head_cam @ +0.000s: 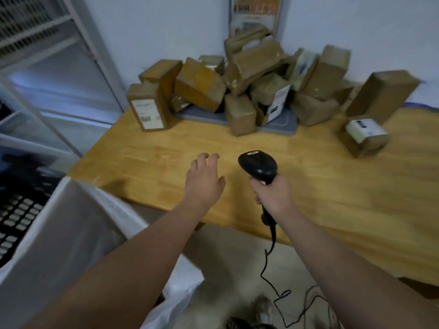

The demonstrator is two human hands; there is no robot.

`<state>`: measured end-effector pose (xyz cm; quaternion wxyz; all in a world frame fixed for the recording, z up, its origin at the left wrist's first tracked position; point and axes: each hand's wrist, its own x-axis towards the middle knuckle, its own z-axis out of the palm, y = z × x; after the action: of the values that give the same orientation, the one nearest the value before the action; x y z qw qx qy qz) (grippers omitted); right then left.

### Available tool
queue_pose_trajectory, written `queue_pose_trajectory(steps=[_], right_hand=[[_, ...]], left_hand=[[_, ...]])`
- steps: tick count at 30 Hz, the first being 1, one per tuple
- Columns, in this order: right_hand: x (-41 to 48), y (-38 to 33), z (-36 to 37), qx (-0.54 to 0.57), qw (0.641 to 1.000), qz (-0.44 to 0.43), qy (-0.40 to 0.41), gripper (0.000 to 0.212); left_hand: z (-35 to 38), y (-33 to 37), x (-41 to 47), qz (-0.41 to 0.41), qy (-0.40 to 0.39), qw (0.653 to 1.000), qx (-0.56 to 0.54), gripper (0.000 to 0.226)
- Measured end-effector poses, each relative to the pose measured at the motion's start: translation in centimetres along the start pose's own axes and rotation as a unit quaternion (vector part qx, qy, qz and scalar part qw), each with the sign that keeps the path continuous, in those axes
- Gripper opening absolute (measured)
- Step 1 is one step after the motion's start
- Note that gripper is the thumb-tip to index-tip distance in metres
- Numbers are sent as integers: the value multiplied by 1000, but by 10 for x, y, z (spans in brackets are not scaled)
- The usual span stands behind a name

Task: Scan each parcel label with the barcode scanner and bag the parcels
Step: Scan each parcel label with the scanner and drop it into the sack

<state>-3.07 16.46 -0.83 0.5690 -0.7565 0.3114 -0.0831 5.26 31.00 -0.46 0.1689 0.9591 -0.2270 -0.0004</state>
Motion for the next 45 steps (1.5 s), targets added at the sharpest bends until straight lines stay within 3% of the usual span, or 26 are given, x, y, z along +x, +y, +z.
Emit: queue_pose_trajectory(steps=[8,17,24,27,33,35,38,41,45], right_hand=[[49,-8,-73,44,998,23,34,15],[102,-20,-70,76,993,48,77,16],[130,-15,-63,91,986,101,95,15],[134,-12,-63,93,985,107,99,15],[139,-11,-57,91,985,116,88,17],[139,-12,-54,91,986,114,83,16],[139,-13,-50,84,988,110,75,16],[140,-14,-47,80,988,110,76,14],[140,-12,-48,77,988,112,76,14]], left_hand=[[24,61,55,-27,-6,999,-36,56],[41,57,145,-70,-66,995,-9,68],[44,69,241,-208,-130,963,-114,97],[48,76,262,-248,-119,952,-132,104],[55,69,259,-308,-104,923,-204,87],[57,66,251,-288,-94,932,-201,85],[56,65,245,-193,-66,969,-137,76],[56,69,246,-161,-99,977,-98,68],[63,83,255,-200,-123,967,-99,96]])
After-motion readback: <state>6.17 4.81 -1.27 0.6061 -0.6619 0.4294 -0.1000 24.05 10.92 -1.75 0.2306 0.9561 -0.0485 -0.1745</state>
